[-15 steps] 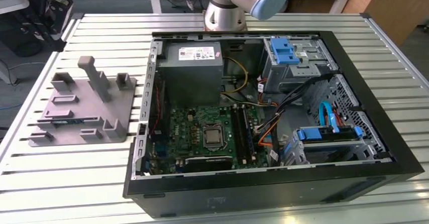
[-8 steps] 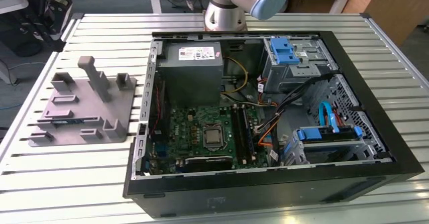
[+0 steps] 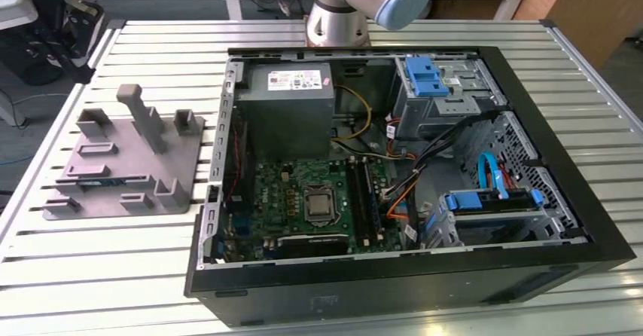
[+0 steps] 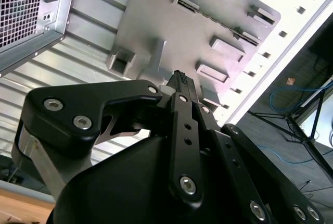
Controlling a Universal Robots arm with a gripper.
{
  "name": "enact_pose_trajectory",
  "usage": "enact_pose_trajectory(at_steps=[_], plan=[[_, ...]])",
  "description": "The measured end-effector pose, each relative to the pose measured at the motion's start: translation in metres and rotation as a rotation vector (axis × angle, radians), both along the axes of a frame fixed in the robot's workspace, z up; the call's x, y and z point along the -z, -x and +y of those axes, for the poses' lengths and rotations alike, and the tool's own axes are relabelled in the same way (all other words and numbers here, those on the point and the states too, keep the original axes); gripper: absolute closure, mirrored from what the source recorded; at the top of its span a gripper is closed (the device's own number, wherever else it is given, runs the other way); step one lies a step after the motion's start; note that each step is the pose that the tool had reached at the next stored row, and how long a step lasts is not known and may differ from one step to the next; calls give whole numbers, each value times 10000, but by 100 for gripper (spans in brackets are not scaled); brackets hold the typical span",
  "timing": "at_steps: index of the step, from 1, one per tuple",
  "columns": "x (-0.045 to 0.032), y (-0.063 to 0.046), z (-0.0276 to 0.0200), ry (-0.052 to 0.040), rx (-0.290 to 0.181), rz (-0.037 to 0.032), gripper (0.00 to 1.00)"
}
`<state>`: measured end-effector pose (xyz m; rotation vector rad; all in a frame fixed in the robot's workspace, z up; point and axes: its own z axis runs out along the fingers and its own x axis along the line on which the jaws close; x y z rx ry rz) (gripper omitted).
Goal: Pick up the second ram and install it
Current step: 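Reach for the second ram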
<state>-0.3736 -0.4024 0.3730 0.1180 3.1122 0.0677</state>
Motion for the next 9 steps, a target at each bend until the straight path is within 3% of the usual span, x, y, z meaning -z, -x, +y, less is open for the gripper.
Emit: enact_pose_trajectory(at_steps=[9], plan=[[128,50,-2,0,0,1,90]])
